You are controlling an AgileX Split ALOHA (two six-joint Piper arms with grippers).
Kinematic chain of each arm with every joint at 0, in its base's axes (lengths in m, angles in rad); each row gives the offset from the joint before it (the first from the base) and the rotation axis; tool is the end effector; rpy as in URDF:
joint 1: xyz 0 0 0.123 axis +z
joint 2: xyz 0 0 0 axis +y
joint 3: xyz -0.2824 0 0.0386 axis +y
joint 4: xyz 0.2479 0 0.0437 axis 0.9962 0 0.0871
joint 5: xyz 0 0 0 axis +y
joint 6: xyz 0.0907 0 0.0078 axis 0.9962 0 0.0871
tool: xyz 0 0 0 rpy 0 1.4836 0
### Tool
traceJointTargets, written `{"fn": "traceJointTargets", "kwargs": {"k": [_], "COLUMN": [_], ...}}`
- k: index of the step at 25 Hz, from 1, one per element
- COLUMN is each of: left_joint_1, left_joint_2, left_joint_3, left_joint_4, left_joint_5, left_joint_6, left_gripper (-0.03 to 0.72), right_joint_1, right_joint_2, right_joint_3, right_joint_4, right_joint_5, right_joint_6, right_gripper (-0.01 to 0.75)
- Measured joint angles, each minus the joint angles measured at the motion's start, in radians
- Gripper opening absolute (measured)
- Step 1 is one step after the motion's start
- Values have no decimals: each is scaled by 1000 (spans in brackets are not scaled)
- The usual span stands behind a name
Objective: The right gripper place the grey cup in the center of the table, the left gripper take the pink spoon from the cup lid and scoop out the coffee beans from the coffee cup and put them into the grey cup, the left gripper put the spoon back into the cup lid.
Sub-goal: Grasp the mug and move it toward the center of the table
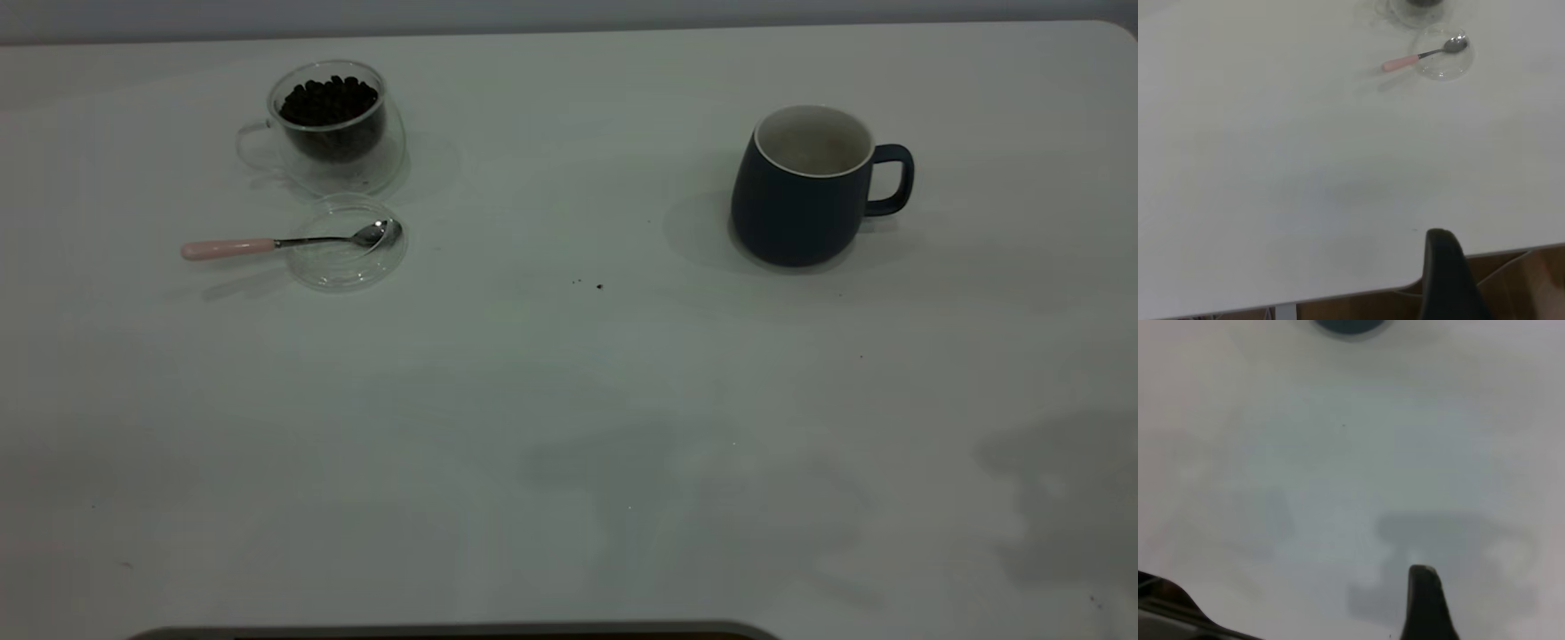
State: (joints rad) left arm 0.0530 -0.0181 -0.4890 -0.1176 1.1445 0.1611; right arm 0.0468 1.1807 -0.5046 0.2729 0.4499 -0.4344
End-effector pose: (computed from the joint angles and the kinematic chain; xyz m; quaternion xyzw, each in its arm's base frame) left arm -0.0098 -0.0103 0.2678 0.0520 0.8696 -0.0061 0.4911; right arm 0.1952 0.0199 0.2005 -0.1281 0.9528 0.0374 0.2727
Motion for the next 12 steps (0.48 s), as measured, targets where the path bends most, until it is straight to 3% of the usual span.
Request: {"fn": "traceJointTargets", "kwargs": {"k": [12], "left_joint_1": [0], "left_joint_2": [0], "left_joint_3": [0], "left_joint_4": [0], "left_joint_5": [0], "left_joint_6": [0], "left_gripper": [470], "right_joint_1": [0], "right_joint_2": [278], "right_joint_3": [-213], "right_joint_4": [-51], "right_joint_5": [-32], "right_joint_6": [-41], "right_gripper": [538]}}
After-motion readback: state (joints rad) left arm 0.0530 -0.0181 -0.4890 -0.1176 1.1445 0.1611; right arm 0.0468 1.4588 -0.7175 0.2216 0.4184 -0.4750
